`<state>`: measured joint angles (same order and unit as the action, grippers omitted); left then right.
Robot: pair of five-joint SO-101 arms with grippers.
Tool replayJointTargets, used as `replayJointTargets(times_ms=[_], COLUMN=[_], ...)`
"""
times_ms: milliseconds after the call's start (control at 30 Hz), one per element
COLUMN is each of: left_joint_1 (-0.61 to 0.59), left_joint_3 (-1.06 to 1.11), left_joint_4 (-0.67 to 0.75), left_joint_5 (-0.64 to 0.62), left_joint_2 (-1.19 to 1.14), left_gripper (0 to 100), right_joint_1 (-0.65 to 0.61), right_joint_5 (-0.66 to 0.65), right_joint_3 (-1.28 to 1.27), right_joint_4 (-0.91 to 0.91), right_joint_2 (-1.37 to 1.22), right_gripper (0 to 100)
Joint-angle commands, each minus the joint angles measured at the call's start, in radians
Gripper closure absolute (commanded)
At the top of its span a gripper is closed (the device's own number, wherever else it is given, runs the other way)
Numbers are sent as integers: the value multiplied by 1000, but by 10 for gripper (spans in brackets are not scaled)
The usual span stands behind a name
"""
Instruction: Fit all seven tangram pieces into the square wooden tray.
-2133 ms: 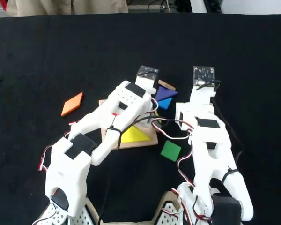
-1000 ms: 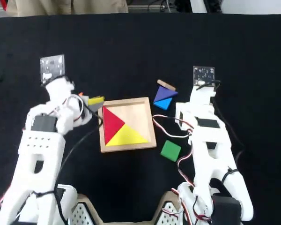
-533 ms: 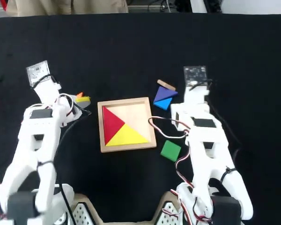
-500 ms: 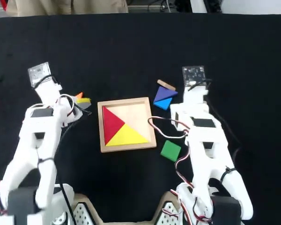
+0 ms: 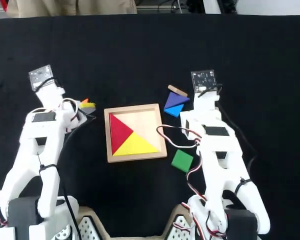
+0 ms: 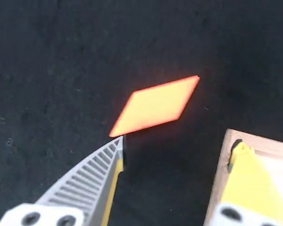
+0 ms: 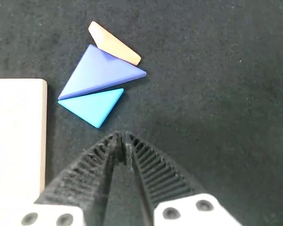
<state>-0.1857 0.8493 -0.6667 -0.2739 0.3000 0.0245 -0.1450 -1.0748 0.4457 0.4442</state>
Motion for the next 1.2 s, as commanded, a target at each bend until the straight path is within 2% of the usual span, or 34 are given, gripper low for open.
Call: replayJointTargets(times_ms=[0,100,167,233,367,433,567,733,1000,1167], left_joint_1=[-58,-67,-74,-67,-5,12,-2,-7,-7,7], left_joint_3=[-88,-170,-246,-337,-487,-550,-699,-897,-1162,-1242], left_joint_4=[34,-61,-121,-196,-350,-377,-385,-491,-575,-580], left_joint_5=[233,647,879,1046,1297,1361,1384,1473,1603,1619], left_joint_2=[25,14,-2,-25,-124,-207,-405,-623,-835,-950], left_gripper=[650,650,650,650,650,650,650,650,650,650], right_joint_1=[-12,-12,-12,-12,-12,-12,-12,-12,-14,-14], right_joint_5=[-8,-8,-8,-8,-8,-8,-12,-14,-14,-14], right_joint_3=[12,2,7,22,47,45,53,56,67,68], right_joint_4=[-20,-48,-83,-83,-81,-74,-48,-48,-44,-46], right_joint_2=[-12,-41,-76,-101,-133,-133,-133,-133,-142,-142], right_gripper=[987,987,987,987,987,987,987,987,987,987])
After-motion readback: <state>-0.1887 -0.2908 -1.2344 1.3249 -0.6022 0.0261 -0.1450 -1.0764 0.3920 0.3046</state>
